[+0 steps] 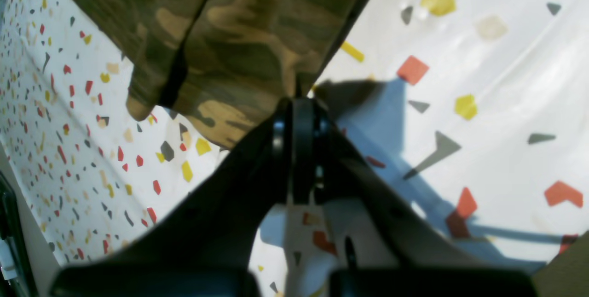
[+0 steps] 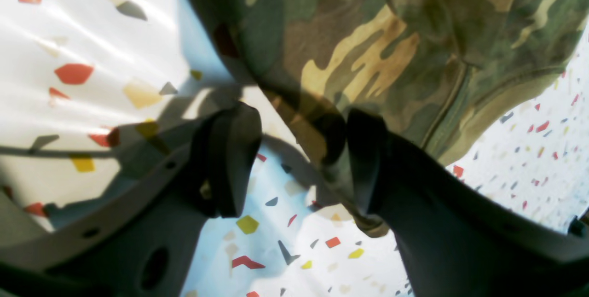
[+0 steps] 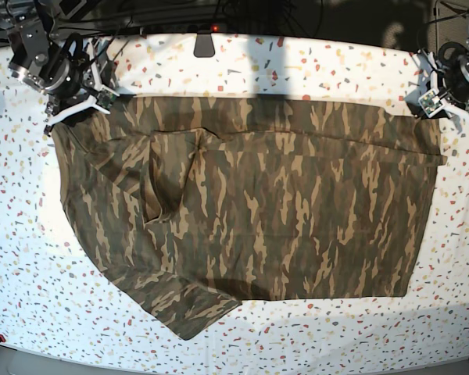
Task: Fold the T-shirt properly
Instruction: 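Grasp the collar edge corners with both grippers, then lift and pull the shirt toward the robot with both grippers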
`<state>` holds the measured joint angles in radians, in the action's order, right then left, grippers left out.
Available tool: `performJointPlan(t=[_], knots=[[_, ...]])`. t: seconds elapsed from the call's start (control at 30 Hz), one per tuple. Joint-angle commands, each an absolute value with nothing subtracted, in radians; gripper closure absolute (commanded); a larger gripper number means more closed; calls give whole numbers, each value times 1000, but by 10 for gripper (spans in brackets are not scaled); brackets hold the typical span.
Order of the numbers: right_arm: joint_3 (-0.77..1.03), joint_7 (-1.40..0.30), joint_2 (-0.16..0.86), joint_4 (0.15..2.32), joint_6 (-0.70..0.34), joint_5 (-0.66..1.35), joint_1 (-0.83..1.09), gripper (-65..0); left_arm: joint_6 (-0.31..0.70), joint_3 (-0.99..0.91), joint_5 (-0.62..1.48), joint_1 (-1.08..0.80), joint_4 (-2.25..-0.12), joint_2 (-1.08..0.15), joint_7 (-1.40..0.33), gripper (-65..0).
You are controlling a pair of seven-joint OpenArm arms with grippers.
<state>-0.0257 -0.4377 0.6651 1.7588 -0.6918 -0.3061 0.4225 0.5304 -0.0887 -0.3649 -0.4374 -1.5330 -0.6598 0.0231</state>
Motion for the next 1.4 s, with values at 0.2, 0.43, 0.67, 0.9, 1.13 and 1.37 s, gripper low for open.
performJointPlan(t=[0.2,0.43,0.67,0.9,1.13,1.37], knots=[[-25,-485,678,1694,-586,-377,344,-264,520,-96,-354,-433,-1544,-679,38,0],[-25,-498,698,1695,-530,-379,343,-196,520,-96,-354,-432,-1544,-679,38,0],[-25,-529,698,1695,-485,-355,300,-6,520,-96,-354,-432,-1544,-679,38,0],[-24,-536,698,1707,-320,-363,300,0,520,-97,-274,-433,-1545,-679,38,0],[10,-572,698,1797,-314,-355,340,0,520,-125,-224,-502,-1579,-679,31,0],[184,-562,698,1914,-315,-239,479,0,523,-284,-103,-628,-1658,-679,33,0]])
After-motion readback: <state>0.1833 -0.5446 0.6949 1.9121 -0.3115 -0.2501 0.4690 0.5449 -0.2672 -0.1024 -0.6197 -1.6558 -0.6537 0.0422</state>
